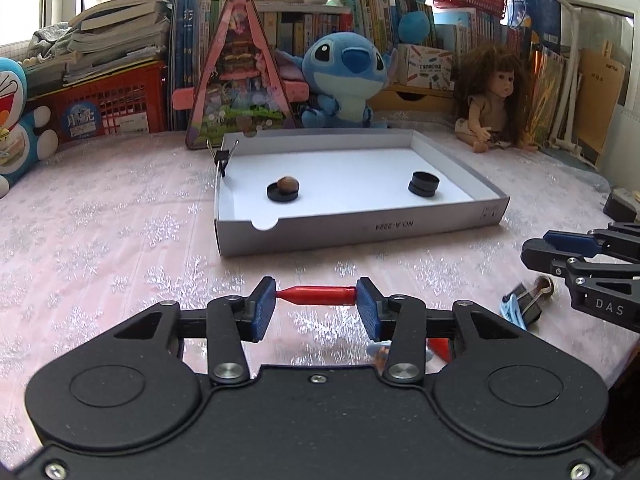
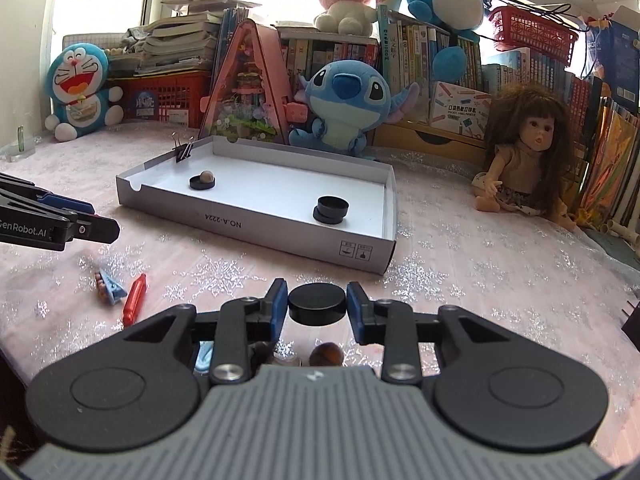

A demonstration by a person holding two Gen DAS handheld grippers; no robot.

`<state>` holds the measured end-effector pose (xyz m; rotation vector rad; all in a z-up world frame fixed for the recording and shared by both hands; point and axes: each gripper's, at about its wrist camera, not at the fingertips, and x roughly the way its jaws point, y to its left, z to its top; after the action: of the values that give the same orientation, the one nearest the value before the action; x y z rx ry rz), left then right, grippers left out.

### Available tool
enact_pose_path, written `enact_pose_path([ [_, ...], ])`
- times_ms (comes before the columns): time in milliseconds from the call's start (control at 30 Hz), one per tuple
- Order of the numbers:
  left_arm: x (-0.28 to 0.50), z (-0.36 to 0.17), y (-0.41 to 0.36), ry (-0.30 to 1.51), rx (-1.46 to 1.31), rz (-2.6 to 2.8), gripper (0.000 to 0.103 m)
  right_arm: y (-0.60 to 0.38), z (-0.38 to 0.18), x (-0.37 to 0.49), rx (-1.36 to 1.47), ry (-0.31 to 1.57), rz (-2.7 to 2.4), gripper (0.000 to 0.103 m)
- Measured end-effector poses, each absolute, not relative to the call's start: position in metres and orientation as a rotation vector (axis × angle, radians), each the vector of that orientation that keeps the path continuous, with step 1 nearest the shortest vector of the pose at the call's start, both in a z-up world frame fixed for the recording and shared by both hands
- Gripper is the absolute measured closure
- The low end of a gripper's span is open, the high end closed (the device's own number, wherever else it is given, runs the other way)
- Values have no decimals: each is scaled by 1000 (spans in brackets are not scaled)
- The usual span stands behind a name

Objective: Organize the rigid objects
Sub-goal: 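Carry the red stick over the tray while the right gripper sets the black cap inside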

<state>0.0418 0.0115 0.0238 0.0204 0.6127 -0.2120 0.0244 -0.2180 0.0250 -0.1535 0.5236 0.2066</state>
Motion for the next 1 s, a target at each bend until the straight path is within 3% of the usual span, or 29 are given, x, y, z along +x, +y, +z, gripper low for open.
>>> enact_pose_path([
  [1000,74,55,19,567,-35,-204,61,-228,42,58,9,493,173,65],
])
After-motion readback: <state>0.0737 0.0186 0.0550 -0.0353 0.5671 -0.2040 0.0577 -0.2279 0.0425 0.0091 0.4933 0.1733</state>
